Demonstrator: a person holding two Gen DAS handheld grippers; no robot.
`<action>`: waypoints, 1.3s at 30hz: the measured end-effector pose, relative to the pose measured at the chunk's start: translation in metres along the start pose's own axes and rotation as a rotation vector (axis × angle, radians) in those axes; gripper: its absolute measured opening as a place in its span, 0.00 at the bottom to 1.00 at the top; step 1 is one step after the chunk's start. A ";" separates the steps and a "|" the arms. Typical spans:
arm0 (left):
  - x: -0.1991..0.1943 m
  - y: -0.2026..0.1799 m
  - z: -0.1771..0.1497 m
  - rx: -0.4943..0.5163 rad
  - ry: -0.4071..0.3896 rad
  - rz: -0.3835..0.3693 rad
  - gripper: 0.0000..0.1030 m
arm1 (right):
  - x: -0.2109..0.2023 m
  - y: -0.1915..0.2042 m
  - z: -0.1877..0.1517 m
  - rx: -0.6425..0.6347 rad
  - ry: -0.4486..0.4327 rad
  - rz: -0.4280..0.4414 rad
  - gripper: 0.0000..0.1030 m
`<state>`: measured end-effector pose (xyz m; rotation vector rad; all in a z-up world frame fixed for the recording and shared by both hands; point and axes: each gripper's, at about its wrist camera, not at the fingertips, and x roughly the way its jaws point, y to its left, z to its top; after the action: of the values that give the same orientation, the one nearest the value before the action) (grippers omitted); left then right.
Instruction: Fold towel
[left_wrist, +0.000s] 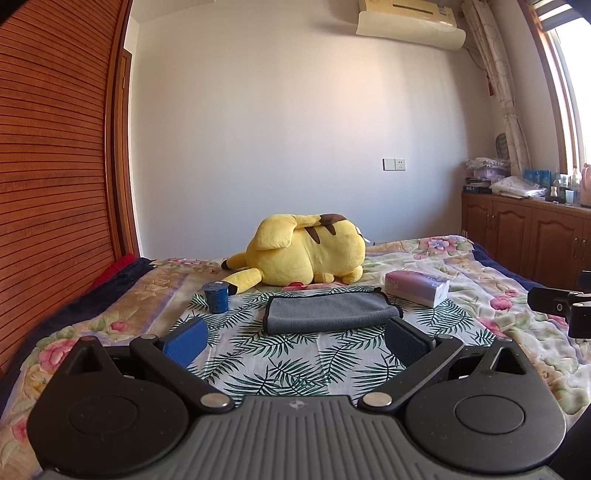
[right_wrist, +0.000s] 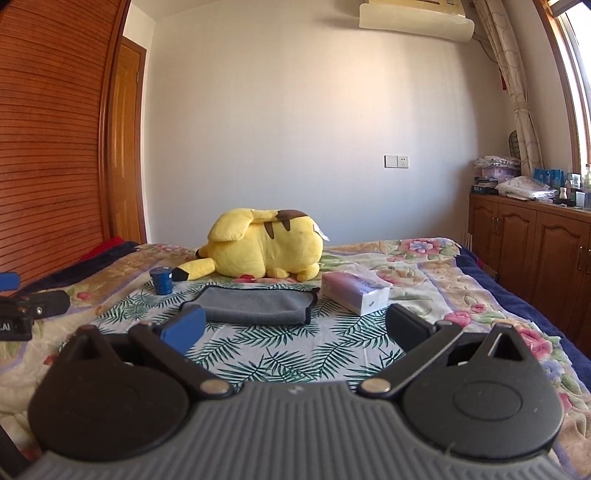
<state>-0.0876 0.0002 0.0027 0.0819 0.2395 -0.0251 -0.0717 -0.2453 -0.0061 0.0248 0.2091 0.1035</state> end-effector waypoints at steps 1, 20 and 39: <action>-0.001 0.000 0.000 0.002 -0.001 0.000 0.84 | 0.000 0.000 0.000 0.001 0.002 0.001 1.00; 0.000 0.000 -0.002 0.007 0.005 0.003 0.84 | 0.000 0.001 0.000 -0.004 0.002 0.001 1.00; 0.000 0.000 -0.002 0.008 0.004 0.003 0.84 | 0.000 0.002 0.001 -0.005 0.001 0.001 1.00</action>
<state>-0.0884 0.0006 0.0011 0.0902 0.2431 -0.0231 -0.0718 -0.2434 -0.0055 0.0196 0.2093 0.1047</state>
